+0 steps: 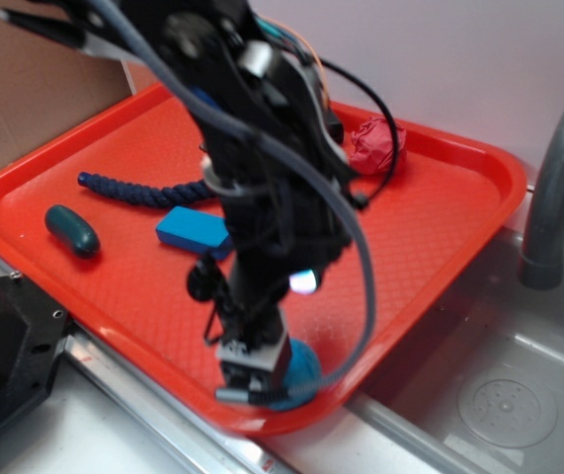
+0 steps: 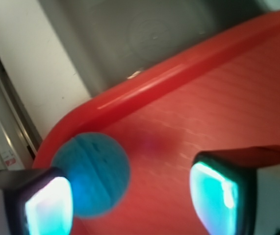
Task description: Grab the blue ball.
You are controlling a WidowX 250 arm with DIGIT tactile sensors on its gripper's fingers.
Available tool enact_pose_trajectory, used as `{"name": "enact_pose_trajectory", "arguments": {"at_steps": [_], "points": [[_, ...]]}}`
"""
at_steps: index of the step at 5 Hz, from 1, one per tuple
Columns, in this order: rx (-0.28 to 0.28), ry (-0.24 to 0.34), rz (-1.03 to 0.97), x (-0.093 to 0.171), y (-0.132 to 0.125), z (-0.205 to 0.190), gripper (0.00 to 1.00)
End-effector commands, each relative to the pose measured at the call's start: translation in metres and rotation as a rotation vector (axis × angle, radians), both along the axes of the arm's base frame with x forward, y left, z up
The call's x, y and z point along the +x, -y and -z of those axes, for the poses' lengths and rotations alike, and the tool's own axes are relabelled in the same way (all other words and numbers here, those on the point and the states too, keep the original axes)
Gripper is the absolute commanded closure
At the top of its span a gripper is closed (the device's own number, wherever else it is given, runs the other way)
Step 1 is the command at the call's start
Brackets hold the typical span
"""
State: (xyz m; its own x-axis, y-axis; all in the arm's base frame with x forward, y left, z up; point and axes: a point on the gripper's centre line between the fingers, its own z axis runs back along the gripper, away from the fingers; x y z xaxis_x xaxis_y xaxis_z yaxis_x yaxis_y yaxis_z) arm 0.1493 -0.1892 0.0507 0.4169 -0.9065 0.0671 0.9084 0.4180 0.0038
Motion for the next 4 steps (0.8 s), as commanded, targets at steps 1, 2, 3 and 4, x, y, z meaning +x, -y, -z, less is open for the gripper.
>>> {"name": "enact_pose_trajectory", "arguments": {"at_steps": [1,2,3,4], "points": [[-0.099,-0.049,0.049,-0.015,0.014,0.011,0.0],[-0.125,-0.071,0.07,-0.02,0.024,0.01,0.0],[-0.11,-0.093,0.074,-0.022,0.029,0.011,0.0],[-0.097,-0.099,0.061,-0.024,0.028,0.013,1.0]]}}
